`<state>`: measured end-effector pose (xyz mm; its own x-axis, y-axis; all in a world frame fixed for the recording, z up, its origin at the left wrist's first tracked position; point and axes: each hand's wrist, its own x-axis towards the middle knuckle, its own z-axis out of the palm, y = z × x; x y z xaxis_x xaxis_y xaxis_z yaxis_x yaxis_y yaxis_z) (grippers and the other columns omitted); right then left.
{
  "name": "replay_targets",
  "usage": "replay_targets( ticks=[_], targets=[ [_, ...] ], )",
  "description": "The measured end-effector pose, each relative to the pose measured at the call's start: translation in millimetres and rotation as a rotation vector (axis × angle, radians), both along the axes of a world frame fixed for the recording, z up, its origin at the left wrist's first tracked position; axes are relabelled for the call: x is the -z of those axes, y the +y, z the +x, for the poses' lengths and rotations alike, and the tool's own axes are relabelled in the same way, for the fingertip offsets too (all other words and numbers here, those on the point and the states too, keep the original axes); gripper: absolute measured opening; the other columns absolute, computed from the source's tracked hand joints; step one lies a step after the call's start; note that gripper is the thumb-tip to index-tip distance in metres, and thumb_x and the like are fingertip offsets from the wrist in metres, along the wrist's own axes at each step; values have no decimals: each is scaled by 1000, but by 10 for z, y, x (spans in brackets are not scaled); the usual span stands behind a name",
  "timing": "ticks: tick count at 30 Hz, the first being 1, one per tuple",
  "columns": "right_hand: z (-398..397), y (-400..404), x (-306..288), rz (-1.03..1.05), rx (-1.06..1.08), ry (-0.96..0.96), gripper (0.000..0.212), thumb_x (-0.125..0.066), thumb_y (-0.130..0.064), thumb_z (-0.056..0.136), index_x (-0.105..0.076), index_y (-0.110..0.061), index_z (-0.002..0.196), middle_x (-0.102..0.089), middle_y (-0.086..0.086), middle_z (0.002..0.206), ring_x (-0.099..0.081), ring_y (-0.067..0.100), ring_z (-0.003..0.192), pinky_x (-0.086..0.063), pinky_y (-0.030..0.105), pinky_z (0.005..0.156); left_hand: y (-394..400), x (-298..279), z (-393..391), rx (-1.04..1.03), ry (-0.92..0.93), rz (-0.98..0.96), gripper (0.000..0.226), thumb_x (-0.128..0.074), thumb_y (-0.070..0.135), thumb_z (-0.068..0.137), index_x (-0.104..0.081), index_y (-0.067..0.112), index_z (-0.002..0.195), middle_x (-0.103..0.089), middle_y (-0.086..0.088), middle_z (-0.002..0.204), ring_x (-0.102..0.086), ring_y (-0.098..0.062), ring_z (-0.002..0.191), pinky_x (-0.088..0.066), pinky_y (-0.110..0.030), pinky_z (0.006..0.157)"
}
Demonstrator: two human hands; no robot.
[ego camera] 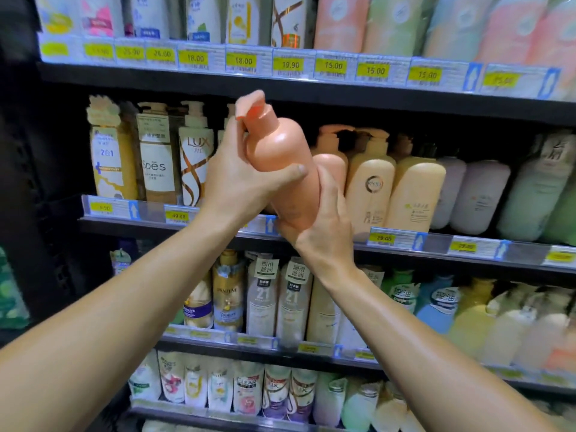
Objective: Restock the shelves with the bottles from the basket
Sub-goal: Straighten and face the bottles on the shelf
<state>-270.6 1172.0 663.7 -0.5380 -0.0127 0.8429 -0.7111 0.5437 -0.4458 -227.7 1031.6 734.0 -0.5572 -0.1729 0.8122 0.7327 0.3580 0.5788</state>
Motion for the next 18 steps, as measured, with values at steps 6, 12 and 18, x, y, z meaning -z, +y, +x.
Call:
replay_targets(
  ticks=[6, 12, 18],
  targets=[
    [-126, 270, 22, 235, 71, 89, 99, -82, -37, 72, -28, -19, 153, -36, 2, 154, -35, 24, 139, -38, 42, 111, -61, -76, 41, -148, 86, 12, 78, -88, 38, 59, -48, 43, 126, -61, 24, 114, -60, -2, 107, -51, -42, 97],
    [-233, 634, 269, 504, 230, 136, 70, -79, -32, 75, -54, -10, 137, -49, 11, 143, -47, 35, 128, -41, 47, 106, -42, 26, -88, -313, 140, -172, 82, -87, 37, 64, -50, 15, 134, -52, 29, 107, -50, 9, 96, -39, -9, 86],
    [-258, 707, 344, 543, 250, 189, 63, -81, -28, 71, -61, -7, 127, -58, 13, 127, -55, 37, 113, -48, 46, 96, 42, 50, -265, -391, 54, -220, 75, -89, 34, 62, -53, 26, 127, -58, 8, 112, -54, -9, 101, -39, -18, 78]
  ],
)
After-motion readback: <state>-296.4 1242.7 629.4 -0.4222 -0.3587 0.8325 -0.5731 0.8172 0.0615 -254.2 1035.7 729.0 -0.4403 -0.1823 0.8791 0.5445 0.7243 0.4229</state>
